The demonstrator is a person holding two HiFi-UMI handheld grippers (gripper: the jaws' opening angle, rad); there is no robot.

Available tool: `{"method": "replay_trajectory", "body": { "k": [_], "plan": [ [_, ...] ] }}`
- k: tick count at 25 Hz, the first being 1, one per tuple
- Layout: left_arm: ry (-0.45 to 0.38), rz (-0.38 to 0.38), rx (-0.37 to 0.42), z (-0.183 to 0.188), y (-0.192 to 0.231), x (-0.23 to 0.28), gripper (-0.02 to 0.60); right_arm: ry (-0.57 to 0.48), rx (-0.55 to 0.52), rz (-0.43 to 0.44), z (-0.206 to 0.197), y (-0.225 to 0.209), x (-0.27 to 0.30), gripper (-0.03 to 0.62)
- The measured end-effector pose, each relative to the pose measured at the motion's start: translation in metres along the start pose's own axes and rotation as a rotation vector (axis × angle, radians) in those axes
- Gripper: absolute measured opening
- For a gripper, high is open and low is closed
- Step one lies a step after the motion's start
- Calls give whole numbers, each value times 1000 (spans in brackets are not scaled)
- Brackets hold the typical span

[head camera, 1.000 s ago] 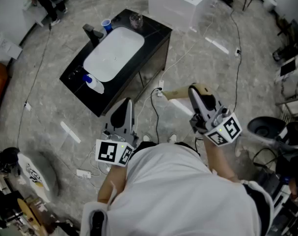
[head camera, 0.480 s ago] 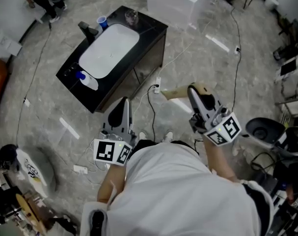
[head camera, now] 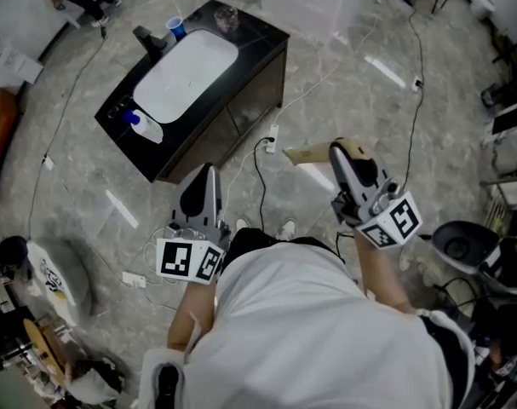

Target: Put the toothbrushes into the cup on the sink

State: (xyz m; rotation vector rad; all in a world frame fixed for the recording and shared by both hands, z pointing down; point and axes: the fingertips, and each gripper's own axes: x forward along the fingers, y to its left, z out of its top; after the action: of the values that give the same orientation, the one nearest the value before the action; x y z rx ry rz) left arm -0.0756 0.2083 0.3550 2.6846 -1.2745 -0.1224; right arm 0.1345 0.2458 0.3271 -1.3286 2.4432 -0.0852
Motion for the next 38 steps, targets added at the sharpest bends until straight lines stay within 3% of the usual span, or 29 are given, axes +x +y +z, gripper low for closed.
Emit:
{"method": "replay_trajectory", "body": {
  "k": [8, 18, 25, 32, 38],
  "plan": [
    [15, 31, 9, -10, -8, 4, -2, -2, 32, 12, -3, -15, -11, 61],
    [3, 34, -8, -13, 18, 34, -2, 13, 38, 9, -10, -30, 11, 61],
    [11, -12, -51, -19, 67, 82, -2, 33, 10, -14, -22, -52, 68, 61],
    [-4, -51, -51, 3, 134, 148, -2, 40, -29, -15, -23, -81, 157, 61],
    [25, -129, -49, 4, 171, 186, -2, 45, -42, -41, -35, -94, 219, 61]
  ]
}}
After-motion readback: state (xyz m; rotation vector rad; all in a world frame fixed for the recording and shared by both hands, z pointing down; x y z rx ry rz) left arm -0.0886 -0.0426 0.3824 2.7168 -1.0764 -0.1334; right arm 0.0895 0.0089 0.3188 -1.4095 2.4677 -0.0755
